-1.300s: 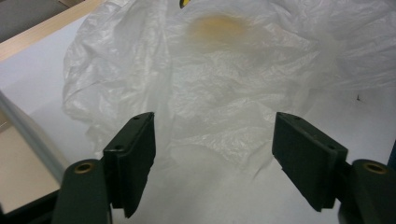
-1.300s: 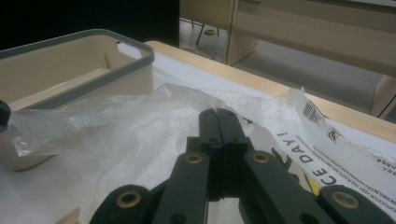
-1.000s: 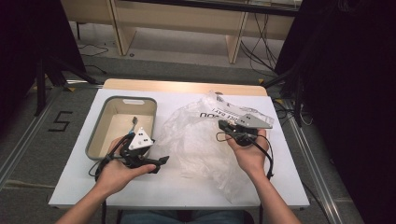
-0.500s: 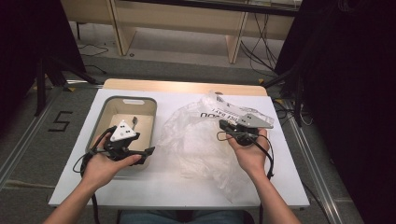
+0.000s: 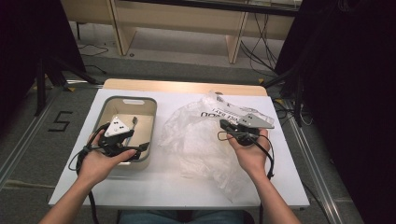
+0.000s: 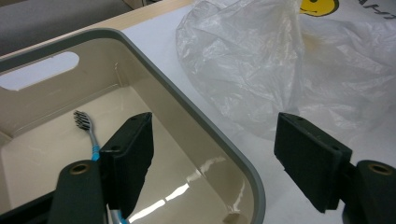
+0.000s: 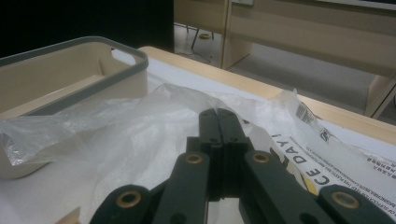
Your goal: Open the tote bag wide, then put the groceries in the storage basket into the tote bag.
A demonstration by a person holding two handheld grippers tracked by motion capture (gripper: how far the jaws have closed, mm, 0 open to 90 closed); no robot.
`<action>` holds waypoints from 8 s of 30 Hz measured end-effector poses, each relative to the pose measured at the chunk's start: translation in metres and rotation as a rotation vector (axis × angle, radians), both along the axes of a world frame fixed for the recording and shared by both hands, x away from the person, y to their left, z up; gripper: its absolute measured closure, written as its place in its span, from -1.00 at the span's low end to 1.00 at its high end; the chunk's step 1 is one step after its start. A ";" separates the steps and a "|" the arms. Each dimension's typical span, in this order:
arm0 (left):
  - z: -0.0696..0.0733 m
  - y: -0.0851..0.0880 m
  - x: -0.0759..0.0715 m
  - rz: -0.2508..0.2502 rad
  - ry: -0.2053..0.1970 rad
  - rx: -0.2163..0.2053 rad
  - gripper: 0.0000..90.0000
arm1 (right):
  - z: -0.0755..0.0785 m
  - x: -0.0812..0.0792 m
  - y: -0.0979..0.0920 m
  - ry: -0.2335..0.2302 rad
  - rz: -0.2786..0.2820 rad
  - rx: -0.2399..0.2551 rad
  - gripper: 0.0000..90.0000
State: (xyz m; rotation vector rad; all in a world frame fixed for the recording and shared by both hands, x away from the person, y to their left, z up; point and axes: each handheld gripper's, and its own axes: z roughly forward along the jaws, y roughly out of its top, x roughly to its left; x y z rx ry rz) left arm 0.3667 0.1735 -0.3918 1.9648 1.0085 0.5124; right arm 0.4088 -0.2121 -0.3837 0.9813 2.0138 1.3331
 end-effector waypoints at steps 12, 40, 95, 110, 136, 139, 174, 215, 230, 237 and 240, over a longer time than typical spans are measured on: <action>0.000 0.005 0.002 0.030 -0.015 -0.012 -0.35 | 0.000 -0.002 0.001 0.003 0.006 -0.001 1.00; -0.006 0.028 0.024 0.171 0.028 0.053 -0.31 | 0.000 -0.002 -0.001 0.005 -0.002 -0.003 1.00; -0.067 0.026 0.132 0.262 0.571 0.251 0.23 | -0.006 -0.003 0.003 0.029 0.019 -0.019 1.00; -0.067 0.018 0.134 0.274 0.576 0.309 0.43 | -0.006 -0.003 0.004 0.030 0.019 -0.020 1.00; -0.065 0.010 0.139 0.229 0.602 0.370 0.73 | -0.008 -0.002 0.003 0.036 0.019 -0.019 1.00; -0.065 0.007 0.137 0.232 0.589 0.389 0.74 | -0.008 -0.002 0.003 0.035 0.019 -0.020 1.00; -0.057 0.013 0.129 0.241 0.529 0.277 0.75 | -0.008 -0.001 0.002 0.036 0.019 -0.010 1.00; -0.016 0.030 0.100 0.282 0.218 0.026 0.74 | -0.008 -0.002 0.003 0.036 0.018 -0.005 1.00; 0.000 0.027 0.088 0.278 0.157 -0.041 0.75 | -0.007 -0.001 0.002 0.040 0.017 0.001 1.00; 0.011 0.026 0.081 0.264 0.126 -0.058 0.75 | -0.007 -0.001 0.003 0.040 0.017 0.002 1.00; 0.014 0.023 0.077 0.257 0.114 -0.068 0.75 | -0.007 -0.001 0.002 0.041 0.017 0.004 1.00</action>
